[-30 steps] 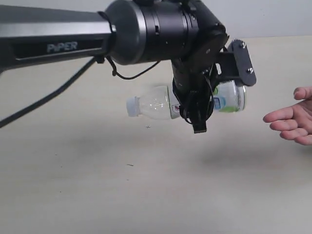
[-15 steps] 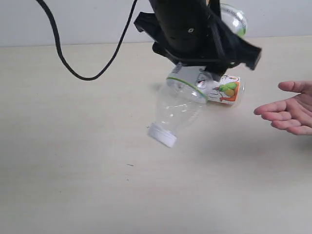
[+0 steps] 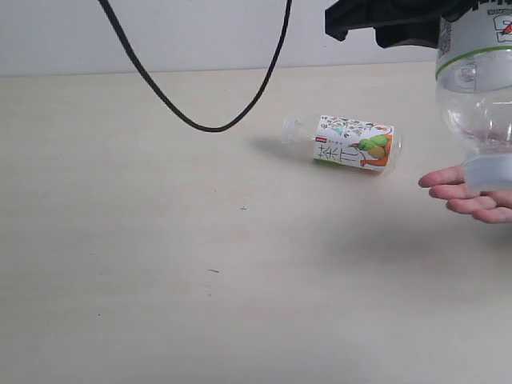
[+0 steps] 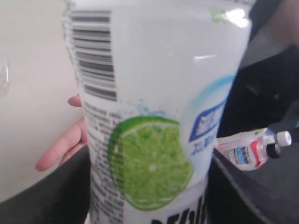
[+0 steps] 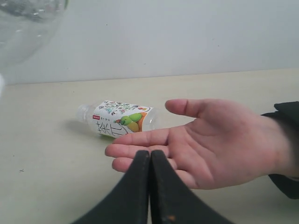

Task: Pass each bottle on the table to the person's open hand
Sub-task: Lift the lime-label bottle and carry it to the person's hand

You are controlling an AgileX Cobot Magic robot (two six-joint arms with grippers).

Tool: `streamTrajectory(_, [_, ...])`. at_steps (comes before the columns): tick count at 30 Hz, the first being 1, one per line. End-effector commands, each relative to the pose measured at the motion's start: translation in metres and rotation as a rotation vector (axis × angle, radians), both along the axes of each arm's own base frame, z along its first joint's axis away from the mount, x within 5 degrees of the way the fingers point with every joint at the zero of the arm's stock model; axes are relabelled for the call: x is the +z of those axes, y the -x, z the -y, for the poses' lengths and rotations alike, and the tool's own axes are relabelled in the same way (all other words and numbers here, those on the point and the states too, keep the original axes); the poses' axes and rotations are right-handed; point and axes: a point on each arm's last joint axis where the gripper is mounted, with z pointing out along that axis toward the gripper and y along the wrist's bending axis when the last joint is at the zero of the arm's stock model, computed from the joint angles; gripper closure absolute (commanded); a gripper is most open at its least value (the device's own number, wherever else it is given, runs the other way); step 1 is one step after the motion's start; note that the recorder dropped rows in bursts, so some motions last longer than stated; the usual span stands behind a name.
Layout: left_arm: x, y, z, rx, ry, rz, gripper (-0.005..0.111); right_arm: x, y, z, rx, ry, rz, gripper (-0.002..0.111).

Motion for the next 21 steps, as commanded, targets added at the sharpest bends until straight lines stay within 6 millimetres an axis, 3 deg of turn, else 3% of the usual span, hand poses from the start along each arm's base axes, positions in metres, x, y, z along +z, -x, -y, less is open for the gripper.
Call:
streamTrajectory(1, [-0.029, -0.022, 0.013, 0.077, 0.089, -0.128, 0.107, 0.0, 0.0, 0.0, -0.003, -0.004, 0.012, 0.108])
streamTrajectory(8, [-0.071, -0.043, 0.025, 0.12, 0.083, -0.154, 0.107, 0.0, 0.0, 0.0, -0.003, -0.004, 0.012, 0.108])
streamTrajectory(21, [-0.121, -0.052, 0.044, 0.185, 0.12, -0.277, 0.107, 0.0, 0.0, 0.0, -0.003, -0.002, 0.012, 0.108])
